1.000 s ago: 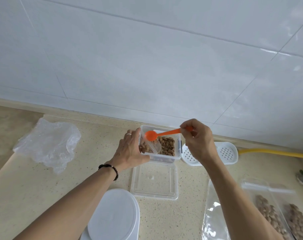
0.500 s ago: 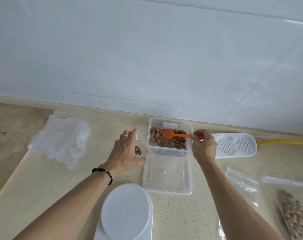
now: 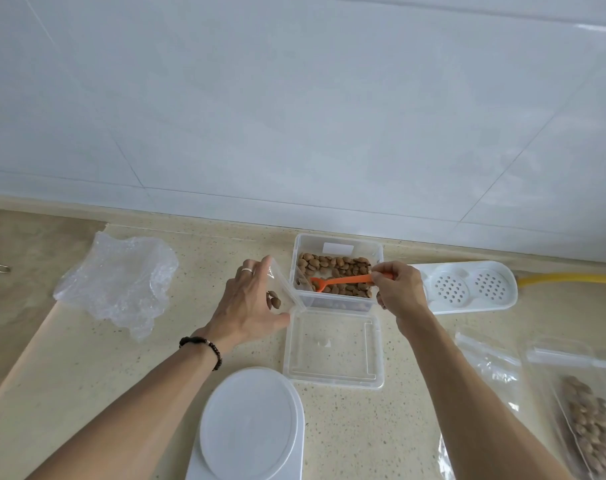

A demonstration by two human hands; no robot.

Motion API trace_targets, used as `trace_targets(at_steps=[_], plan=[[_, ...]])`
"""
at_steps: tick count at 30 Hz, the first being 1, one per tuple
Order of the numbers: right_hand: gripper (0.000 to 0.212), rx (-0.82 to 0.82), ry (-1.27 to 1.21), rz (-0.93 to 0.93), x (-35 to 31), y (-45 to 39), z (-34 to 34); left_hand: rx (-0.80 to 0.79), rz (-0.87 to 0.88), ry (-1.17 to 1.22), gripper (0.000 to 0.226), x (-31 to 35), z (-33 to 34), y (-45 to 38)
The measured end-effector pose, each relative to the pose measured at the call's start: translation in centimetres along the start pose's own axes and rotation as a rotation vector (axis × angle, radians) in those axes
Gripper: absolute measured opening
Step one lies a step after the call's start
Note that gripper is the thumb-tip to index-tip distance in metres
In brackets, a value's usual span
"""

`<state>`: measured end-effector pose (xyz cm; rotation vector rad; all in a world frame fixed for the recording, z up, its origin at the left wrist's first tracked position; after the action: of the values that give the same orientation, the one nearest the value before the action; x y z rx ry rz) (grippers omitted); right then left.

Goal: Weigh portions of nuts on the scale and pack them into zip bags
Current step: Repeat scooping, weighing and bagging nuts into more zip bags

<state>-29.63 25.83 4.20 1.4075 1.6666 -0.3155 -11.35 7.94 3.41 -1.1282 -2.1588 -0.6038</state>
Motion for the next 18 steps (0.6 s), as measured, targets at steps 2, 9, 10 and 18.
trace_targets(at_steps=[2, 9, 10, 18], plan=[[0.012, 0.017, -0.060, 0.031, 0.2, -0.1, -0.3, 0.001, 0.001, 0.006, 0.096, 0.0, -0.1, -0.1], [0.012, 0.069, -0.177, 0.076, 0.1, -0.3, -2.3, -0.006, 0.007, 0.008, 0.094, 0.8, 0.0, -0.7], [0.012, 0.070, -0.195, 0.076, -0.1, -0.3, -2.7, -0.001, 0.013, 0.002, 0.092, 1.1, 0.0, -0.8], [0.008, 0.056, -0.222, -0.086, -4.0, 1.1, -6.5, 0.002, 0.010, 0.040, 0.083, 3.6, -0.1, -2.0]])
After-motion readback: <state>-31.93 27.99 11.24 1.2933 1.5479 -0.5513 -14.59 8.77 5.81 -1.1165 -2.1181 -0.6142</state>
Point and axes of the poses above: each hand's wrist, its own y-axis away from the middle knuckle, its own z-axis out of the palm, x = y × z, the point moved 1 cm from there along -y, towards the middle knuckle, and after that the axes turned 14 degrees about y, right-handed, at the moved point
